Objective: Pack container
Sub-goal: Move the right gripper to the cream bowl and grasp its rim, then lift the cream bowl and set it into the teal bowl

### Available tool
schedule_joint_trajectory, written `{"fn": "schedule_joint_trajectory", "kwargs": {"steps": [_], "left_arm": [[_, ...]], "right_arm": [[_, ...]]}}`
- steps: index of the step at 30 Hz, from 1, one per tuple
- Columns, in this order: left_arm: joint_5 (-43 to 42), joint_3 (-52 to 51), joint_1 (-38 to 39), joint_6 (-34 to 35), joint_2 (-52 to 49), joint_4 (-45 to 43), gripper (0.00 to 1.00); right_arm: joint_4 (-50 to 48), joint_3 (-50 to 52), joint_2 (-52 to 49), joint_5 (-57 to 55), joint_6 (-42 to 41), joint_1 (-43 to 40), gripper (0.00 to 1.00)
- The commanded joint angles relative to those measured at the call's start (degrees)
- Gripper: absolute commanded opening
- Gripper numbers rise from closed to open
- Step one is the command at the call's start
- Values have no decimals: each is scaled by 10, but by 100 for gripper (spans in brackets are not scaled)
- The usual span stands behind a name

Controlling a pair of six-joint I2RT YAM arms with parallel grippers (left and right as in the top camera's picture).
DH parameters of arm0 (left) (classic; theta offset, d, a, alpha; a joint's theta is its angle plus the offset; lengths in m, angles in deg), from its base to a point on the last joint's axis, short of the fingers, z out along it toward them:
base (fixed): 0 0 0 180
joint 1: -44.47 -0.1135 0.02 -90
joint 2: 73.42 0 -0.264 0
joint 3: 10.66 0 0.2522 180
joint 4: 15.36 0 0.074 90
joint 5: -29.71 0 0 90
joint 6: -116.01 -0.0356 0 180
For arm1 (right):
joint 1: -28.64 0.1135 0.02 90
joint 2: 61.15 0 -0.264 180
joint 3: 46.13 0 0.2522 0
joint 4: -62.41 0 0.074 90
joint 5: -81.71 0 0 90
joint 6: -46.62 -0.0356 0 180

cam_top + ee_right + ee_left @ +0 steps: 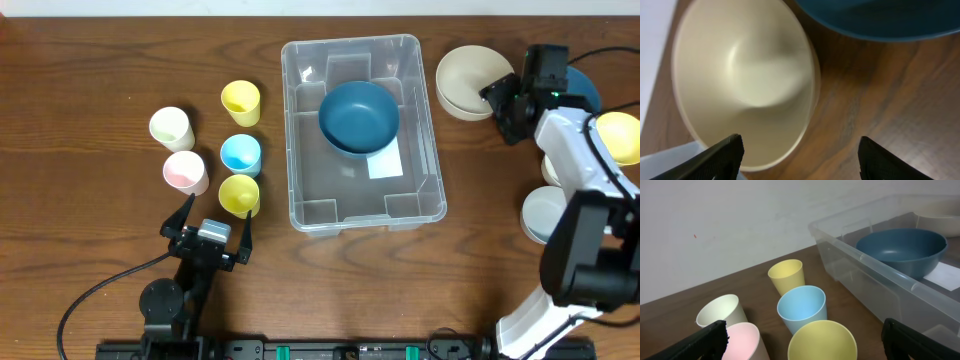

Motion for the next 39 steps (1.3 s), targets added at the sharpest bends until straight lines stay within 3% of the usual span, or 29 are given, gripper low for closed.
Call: {"fn": "schedule_joint_trajectory", "kwargs": {"steps": [1, 7, 11, 15, 19, 24, 31, 39], "left_arm": [[-8, -10, -3, -3, 3, 19, 98], [-8, -10, -3, -3, 3, 19, 98], [-8, -10, -3, -3, 3, 19, 98], [-8, -10, -3, -3, 3, 19, 98], [-8, -10, -3, -3, 3, 19, 98], [-8, -10, -3, -3, 3, 19, 98], [-8, -10, -3, -3, 3, 19, 98], [-8, -10, -3, -3, 3, 19, 98]], "right_arm": [[-8, 2, -22, 4, -19, 4, 74], [-29, 2, -54, 4, -30, 7, 67], [-31, 2, -62, 3, -32, 7, 45], [-31, 2, -62, 1, -34, 7, 38], [-31, 2, -62, -1, -34, 7, 11], [-31, 2, -62, -1, -34, 7, 1], [-59, -4, -54, 26, -28, -4, 2], [-88, -129, 20, 236, 43, -28, 1]]}}
